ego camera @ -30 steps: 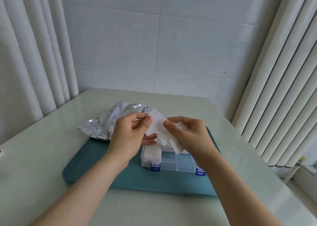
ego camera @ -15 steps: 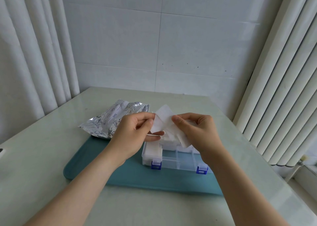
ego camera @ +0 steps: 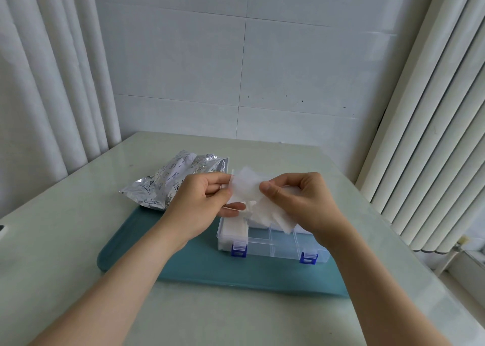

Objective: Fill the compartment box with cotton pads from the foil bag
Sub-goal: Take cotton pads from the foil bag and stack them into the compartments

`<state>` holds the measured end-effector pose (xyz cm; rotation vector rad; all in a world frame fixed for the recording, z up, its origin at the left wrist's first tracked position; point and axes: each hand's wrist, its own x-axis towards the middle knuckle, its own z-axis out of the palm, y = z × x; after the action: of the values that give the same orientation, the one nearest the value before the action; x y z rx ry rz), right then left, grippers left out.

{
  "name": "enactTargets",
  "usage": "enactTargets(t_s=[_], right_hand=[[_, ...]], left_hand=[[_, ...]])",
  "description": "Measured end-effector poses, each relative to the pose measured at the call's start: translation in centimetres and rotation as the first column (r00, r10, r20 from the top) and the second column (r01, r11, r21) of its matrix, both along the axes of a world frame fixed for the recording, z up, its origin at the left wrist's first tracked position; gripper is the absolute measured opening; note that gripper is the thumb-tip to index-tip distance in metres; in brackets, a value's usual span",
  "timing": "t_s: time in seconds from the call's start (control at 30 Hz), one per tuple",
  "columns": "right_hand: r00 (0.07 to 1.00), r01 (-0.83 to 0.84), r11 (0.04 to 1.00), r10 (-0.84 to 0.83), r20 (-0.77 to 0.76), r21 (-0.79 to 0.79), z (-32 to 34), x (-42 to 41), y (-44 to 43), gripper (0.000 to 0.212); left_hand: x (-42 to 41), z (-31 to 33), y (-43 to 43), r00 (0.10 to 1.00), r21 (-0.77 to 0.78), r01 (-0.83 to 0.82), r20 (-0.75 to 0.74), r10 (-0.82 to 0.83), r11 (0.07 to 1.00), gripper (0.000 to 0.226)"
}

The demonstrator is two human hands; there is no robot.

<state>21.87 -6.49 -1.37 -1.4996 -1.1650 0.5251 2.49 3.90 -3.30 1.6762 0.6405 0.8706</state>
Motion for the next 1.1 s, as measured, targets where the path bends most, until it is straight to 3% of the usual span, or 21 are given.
enactTargets(t_s=[0.07,0.17,0.5,0.77,0.97,1.1], right_hand=[[0.996,-0.053,0.996,0.058,0.07,-0.069,-0.04,-0.2,-0.13,0.019],[0.985,0.018,0.997,-0.005,0.172,-0.073,-0.24,-0.52,0.15,0.018],[0.957,0.076,0.996,-0.058,0.284,-0.053,-0.18,-0.39,0.12,0.016],[0.939,0.081,0.996,-0.063,0.337,-0.039,-0.34,-0.26,0.31,0.016],[0.932,0.096,0.995,-0.08,0.354,-0.029,-0.57,-0.28,0.47,0.015],[0.948,0.078,0.997,-0.07,0.311,-0.014,-0.7,-0.14,0.35,0.011]], left_hand=[[-0.05,0.07,-0.01,1.0,0.026,0.022,-0.019,-0.021,0.999,0.028],[-0.11,0.13,-0.01,0.998,0.064,0.032,-0.049,-0.028,0.997,0.03],[-0.19,-0.04,0.07,0.997,0.086,0.032,-0.071,-0.026,0.996,0.034],[-0.17,0.11,-0.06,0.998,0.112,0.042,-0.055,-0.036,0.993,0.041],[-0.1,0.01,-0.16,0.999,0.127,0.028,-0.033,-0.024,0.991,0.023],[-0.21,-0.15,0.05,0.999,0.171,0.036,-0.044,-0.029,0.985,0.026]])
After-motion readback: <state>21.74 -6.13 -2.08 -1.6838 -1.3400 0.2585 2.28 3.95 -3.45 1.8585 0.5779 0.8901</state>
